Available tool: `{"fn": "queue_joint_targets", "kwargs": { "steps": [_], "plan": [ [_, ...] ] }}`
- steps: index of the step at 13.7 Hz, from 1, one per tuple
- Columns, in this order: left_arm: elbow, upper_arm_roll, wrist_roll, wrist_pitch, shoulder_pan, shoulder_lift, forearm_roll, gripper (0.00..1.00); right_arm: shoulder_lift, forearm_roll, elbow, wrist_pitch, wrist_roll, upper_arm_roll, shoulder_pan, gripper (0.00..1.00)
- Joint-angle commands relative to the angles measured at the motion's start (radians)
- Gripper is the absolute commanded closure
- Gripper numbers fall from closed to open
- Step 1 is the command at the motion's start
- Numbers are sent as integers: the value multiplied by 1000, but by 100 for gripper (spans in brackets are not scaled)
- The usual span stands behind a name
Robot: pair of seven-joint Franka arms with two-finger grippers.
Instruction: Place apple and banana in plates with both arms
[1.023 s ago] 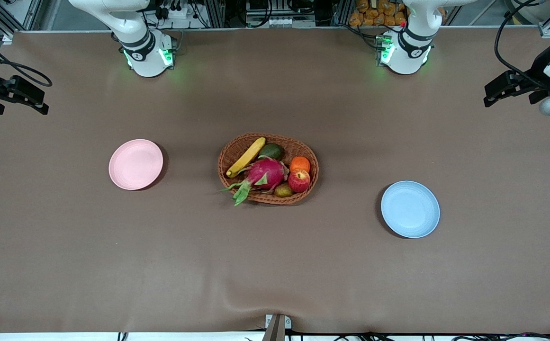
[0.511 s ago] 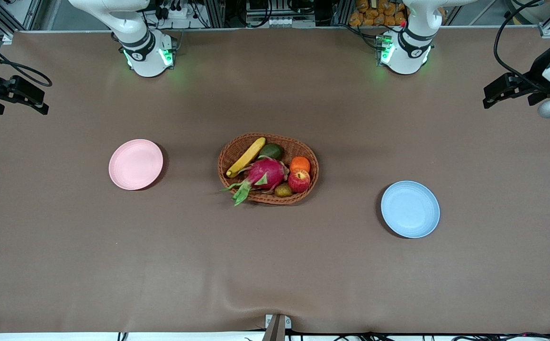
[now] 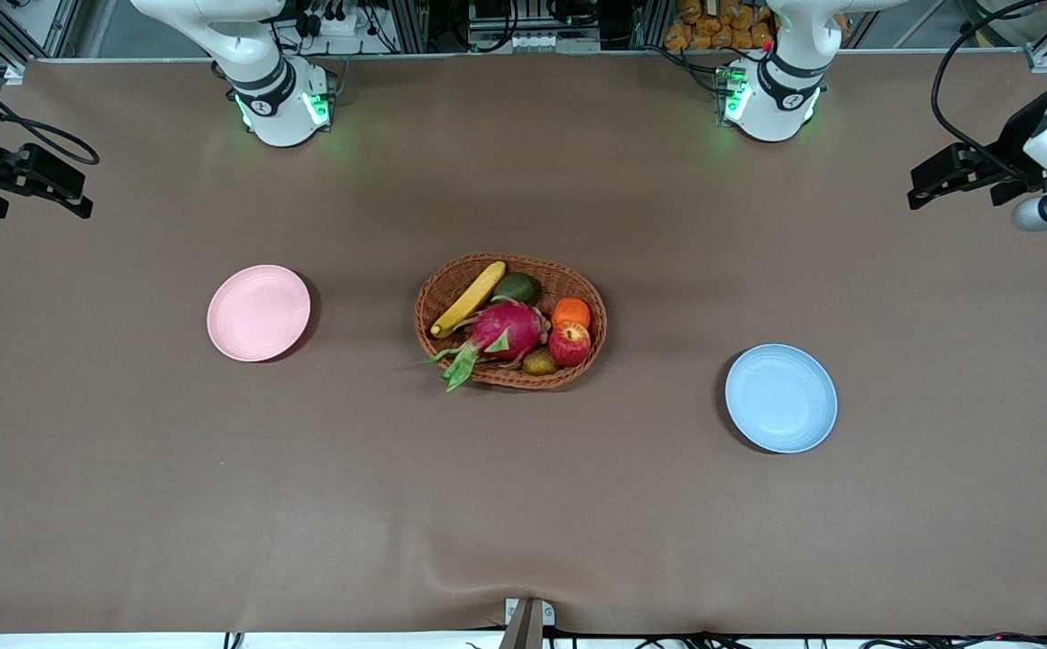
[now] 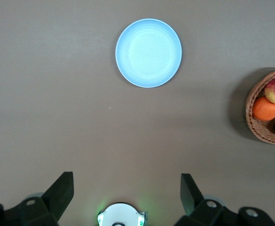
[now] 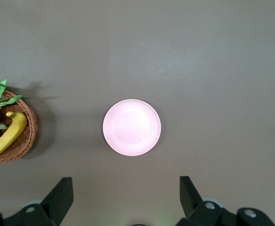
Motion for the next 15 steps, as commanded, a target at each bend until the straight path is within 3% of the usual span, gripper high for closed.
{"fn": "queue_joint_targets", "kwargs": {
  "steps": [1, 8, 15],
  "plan": [
    [17, -8, -31, -1, -2, 39, -60, 0, 8, -9, 19, -12, 5, 5, -4, 0],
    [8, -51, -86, 50, -23, 93, -64, 0, 10, -8, 19, -10, 2, 3, -7, 0],
    [-60, -65, -320, 249, -168, 204, -55, 0, 10, -8, 19, -12, 2, 3, -7, 0]
  ]
}}
